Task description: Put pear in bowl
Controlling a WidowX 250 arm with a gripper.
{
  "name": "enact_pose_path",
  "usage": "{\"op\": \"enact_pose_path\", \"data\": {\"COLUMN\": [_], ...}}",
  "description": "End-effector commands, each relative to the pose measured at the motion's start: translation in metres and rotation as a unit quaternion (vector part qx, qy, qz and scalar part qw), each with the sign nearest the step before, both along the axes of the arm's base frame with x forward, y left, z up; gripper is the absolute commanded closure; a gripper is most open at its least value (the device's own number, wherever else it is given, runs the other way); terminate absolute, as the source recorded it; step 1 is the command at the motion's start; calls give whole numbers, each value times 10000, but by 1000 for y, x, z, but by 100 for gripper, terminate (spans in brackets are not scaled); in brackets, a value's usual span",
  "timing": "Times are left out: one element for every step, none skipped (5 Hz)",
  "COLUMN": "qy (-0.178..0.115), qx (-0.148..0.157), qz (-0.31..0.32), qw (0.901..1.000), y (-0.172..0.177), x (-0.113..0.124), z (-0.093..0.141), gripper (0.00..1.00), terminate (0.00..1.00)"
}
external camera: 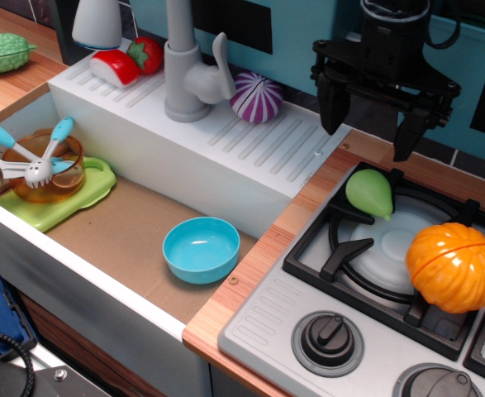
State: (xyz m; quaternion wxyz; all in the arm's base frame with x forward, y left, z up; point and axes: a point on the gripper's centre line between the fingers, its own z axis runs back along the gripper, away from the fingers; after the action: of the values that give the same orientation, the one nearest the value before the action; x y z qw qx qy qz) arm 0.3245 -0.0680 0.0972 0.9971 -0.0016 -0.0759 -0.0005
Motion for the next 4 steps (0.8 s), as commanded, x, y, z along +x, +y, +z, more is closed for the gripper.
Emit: {"op": "enact_pose_path", "data": {"qy": [0, -73, -195, -300], "qx": [0, -47, -112, -281], "qz": [0, 46, 78, 136], "qw": [10000, 10000, 9997, 9991], "y": [0, -3, -9, -12], "x": [0, 3, 5, 5], "z": [0, -6, -16, -24], "gripper": [0, 0, 0, 0], "terminate": [0, 0, 0, 0]}}
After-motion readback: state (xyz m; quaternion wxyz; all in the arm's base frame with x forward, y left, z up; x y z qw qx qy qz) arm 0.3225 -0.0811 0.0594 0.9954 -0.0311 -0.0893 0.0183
